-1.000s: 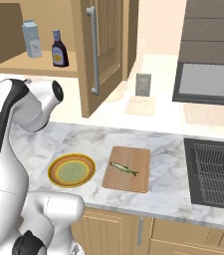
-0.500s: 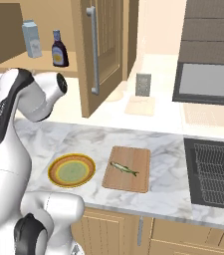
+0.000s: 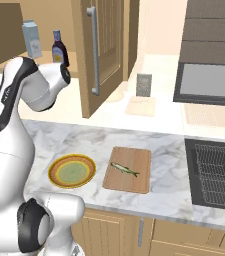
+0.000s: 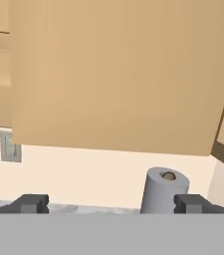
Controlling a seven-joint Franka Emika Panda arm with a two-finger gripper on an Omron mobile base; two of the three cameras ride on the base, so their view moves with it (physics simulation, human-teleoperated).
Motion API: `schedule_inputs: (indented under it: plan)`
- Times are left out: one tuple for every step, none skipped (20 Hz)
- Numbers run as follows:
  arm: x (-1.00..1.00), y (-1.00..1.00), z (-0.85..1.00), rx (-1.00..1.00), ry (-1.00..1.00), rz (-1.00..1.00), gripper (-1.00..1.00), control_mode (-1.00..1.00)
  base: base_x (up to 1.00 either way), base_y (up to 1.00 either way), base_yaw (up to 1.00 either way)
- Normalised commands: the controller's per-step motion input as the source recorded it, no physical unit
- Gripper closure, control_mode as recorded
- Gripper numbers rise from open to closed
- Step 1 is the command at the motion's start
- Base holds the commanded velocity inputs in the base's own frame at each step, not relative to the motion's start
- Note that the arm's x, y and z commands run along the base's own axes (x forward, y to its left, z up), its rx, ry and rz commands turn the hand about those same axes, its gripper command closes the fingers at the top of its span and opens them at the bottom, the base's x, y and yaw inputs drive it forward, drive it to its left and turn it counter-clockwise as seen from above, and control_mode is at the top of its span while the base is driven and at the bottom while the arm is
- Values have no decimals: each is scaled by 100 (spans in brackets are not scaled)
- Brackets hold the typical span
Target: Pick the fish from the plate and place it on the cutting board. Then pick the condiment bottle from the cabinet and place it next to the cutting board.
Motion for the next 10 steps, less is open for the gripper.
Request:
schedule_inputs:
  plan:
    - [17, -8, 13, 0, 0, -3, -100, -100, 0, 0, 0]
    - [11, -10, 11, 0, 0, -4, -100, -100, 0, 0, 0]
    - [10, -11, 9, 0, 0, -5, -100, -100, 0, 0, 0]
    - [5, -12, 7, 0, 0, -7, -100, -100, 0, 0, 0]
    - [3, -12, 7, 0, 0, -7, -100, -100, 0, 0, 0]
    - [0, -12, 7, 0, 0, -8, -100, -100, 0, 0, 0]
    - [0, -12, 6, 0, 0, -9, -100, -100, 0, 0, 0]
    - [0, -13, 6, 0, 0, -9, -100, -100, 0, 0, 0]
    - [0, -13, 7, 0, 0, -10, -100, -100, 0, 0, 0]
    - [0, -12, 8, 0, 0, -10, -100, -100, 0, 0, 0]
